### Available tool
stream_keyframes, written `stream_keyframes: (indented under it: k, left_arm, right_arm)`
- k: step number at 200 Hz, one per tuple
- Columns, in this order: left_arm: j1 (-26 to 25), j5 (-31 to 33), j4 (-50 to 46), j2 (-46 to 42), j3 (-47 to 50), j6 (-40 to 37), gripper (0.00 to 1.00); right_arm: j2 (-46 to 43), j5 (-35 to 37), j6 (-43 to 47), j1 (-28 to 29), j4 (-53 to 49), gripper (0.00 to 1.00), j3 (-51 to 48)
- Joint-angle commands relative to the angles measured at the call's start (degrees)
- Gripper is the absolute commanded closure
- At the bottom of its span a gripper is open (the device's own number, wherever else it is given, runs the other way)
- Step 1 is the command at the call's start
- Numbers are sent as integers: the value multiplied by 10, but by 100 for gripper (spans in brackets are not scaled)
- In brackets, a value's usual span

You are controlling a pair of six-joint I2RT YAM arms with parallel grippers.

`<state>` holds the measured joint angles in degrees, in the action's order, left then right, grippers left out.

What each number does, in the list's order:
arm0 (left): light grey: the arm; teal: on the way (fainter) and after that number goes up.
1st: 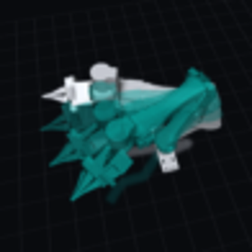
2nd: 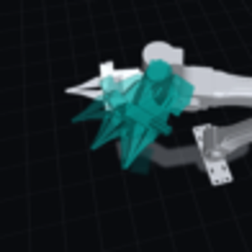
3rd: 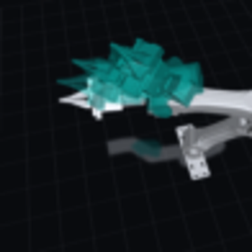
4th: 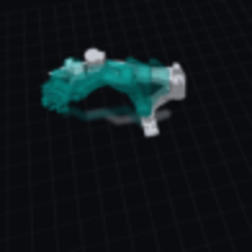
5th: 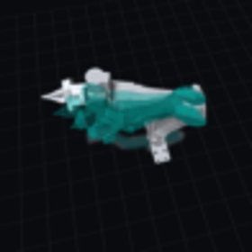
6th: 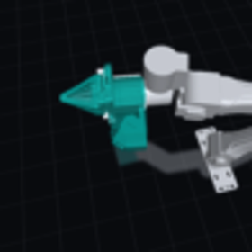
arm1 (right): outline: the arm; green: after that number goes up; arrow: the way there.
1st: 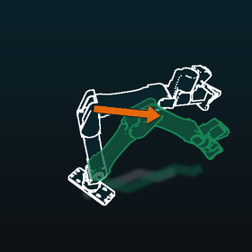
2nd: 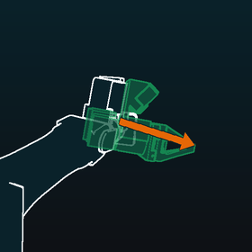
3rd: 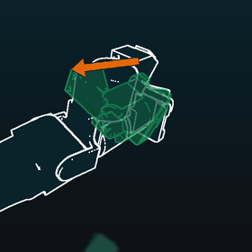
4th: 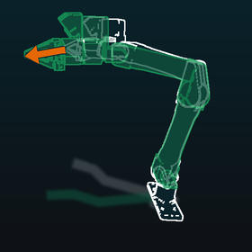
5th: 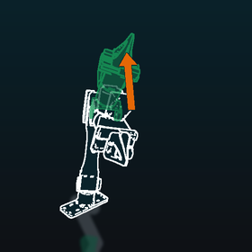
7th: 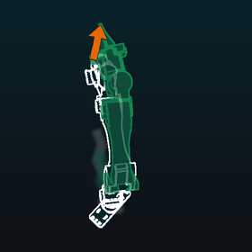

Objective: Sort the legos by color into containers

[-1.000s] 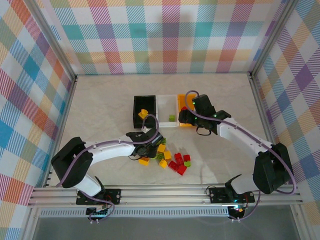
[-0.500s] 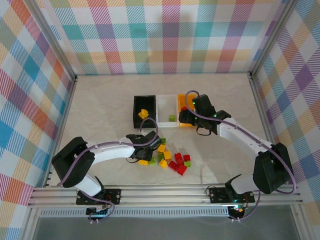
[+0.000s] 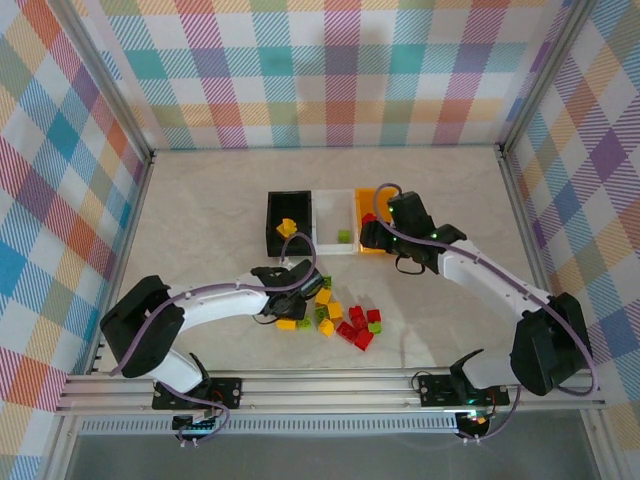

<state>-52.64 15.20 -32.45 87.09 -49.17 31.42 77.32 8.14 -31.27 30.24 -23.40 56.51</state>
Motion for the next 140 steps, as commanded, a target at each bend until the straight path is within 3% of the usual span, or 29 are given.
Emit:
stream_keyframes:
  k: [1, 32, 84, 140]
  left_arm:
    - [-6, -8, -29, -41, -60, -18, 67]
    - [-3, -5, -24, 1, -189, -53, 67]
    - [28, -57, -13, 215, -457, -93, 67]
    - [45, -83, -80, 414, -718, -97, 65]
  right_arm:
    - [-25, 16, -12, -1, -3, 21, -20]
    - [-61, 20, -22, -2, -4, 21, -72]
    - [-126, 32, -38, -2, -30, 21, -139]
    - [-155, 8, -49, -2, -36, 21, -183]
